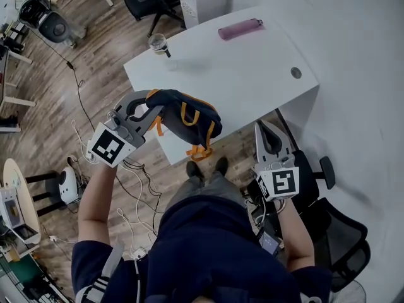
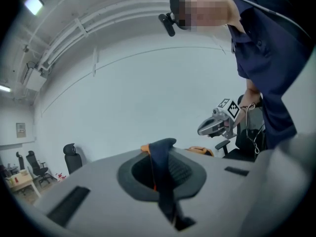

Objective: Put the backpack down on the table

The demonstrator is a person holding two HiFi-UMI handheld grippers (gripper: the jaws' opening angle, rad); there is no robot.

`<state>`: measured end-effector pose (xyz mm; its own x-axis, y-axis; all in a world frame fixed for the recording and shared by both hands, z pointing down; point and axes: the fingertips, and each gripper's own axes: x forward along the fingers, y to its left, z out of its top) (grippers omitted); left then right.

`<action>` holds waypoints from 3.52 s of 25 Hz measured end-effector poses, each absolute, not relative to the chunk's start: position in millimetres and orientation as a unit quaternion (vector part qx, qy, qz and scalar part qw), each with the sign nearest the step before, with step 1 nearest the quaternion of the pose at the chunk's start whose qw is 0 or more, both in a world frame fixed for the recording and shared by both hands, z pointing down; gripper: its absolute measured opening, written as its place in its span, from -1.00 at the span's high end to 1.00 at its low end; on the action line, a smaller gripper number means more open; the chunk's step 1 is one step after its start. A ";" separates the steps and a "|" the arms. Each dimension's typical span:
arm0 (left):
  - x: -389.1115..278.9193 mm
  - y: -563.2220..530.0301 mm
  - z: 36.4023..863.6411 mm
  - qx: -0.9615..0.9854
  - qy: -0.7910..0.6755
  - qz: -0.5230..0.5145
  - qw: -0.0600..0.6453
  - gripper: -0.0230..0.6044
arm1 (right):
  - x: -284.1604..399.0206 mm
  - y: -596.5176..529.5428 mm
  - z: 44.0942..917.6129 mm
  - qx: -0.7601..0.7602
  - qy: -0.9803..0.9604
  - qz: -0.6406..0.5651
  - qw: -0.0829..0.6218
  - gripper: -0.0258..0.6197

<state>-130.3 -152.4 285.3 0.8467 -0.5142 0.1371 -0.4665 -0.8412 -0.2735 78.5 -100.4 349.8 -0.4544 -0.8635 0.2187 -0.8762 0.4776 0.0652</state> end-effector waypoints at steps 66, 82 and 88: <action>78.3 -383.0 494.3 -0.952 0.257 -0.166 0.017 0.92 | 159.5 -206.5 373.9 0.552 -0.827 0.022 0.104 0.92; 100.8 -406.6 560.5 -0.946 0.244 -0.212 -0.006 0.92 | 168.3 -227.6 399.9 0.556 -0.823 0.034 0.109 0.92; 105.6 -412.5 582.0 -0.941 0.244 -0.232 -0.016 0.92 | 174.8 -230.0 407.6 0.559 -0.821 0.044 0.107 0.92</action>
<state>105.6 -412.5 582.0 0.7730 -0.4526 0.4445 -0.4674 -0.8801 -0.0832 174.8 -230.0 407.6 -0.3526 -0.9082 0.2256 -0.9271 0.3718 0.0477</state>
